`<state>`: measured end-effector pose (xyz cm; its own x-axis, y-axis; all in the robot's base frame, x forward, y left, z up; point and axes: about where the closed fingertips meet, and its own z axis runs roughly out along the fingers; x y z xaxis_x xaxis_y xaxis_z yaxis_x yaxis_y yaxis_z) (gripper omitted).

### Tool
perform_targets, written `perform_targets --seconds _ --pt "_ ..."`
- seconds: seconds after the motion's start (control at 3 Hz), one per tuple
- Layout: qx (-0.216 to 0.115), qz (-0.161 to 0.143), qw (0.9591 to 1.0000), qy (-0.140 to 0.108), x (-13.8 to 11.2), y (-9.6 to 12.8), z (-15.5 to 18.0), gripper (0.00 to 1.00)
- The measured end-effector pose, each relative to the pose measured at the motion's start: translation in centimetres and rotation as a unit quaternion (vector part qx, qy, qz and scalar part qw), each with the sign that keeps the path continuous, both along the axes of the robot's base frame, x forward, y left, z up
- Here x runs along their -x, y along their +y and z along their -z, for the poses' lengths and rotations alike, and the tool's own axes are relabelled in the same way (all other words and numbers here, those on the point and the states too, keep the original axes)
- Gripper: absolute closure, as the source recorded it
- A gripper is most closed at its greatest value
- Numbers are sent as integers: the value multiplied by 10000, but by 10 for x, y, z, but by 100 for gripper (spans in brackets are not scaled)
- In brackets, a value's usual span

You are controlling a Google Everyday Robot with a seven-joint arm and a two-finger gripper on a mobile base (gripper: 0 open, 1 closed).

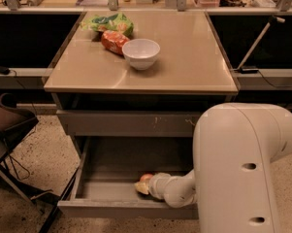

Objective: Pick apple from middle drawer and place on counter

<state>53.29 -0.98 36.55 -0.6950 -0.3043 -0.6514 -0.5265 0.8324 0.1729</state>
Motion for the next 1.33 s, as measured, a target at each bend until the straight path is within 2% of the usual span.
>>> perform_targets --seconds 0.33,0.67,1.0,1.33 --pt "-121 -81 9998 -98 -4 -3 -29 65" --pt "-189 -51 9995 -252 -6 -28 -96 88" --pt "-205 39 9974 -694 -23 -51 -195 100" --pt "-292 288 9928 -1126 -47 -62 -299 100"
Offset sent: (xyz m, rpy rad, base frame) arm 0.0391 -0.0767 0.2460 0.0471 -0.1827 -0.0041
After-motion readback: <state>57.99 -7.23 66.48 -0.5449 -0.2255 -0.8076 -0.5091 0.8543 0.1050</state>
